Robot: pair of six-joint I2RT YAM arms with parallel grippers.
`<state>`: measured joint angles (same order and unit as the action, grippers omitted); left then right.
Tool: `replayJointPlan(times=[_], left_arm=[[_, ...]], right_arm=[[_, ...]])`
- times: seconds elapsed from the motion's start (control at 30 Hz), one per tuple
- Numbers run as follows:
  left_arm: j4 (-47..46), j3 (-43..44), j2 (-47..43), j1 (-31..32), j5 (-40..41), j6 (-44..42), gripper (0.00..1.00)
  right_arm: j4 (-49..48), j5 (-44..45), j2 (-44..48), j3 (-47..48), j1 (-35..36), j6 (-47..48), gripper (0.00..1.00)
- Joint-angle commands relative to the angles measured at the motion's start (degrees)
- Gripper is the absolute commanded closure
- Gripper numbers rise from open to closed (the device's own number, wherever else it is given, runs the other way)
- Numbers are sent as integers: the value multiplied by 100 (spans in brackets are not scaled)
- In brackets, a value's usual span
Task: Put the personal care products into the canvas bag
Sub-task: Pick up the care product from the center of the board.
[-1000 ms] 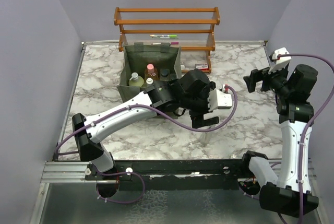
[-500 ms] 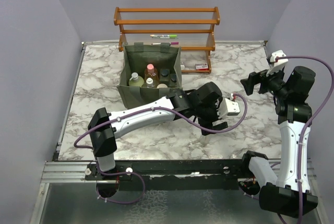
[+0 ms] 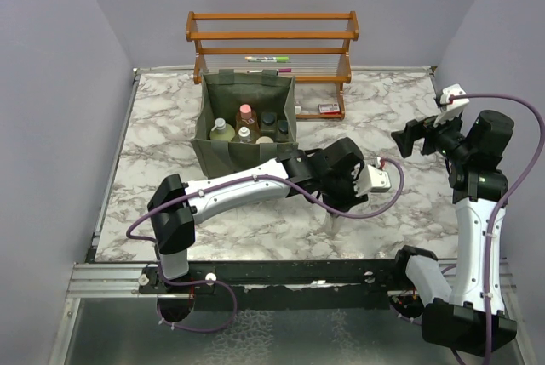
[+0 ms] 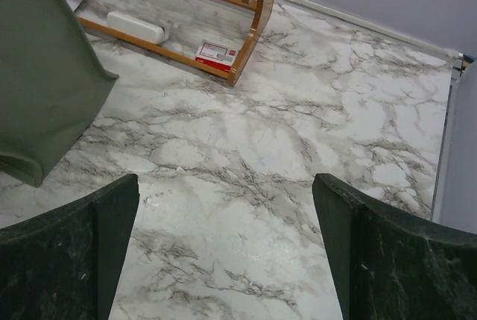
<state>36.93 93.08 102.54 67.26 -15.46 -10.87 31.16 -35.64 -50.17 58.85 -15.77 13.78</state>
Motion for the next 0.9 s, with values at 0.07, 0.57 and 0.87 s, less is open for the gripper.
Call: replayJointPlan(times=[0.07, 0.57, 0.87], left_arm=[[150, -88, -200, 41, -235, -330, 77], [614, 160, -498, 42, -714, -1089, 100], [1415, 761, -1009, 3, -942, -1950, 100]], right_arm=[[-215, -205, 89, -87, -37, 28, 0], [-194, -342, 77, -93, -66, 34, 0], [-215, -414, 85, -119, -75, 37, 0]])
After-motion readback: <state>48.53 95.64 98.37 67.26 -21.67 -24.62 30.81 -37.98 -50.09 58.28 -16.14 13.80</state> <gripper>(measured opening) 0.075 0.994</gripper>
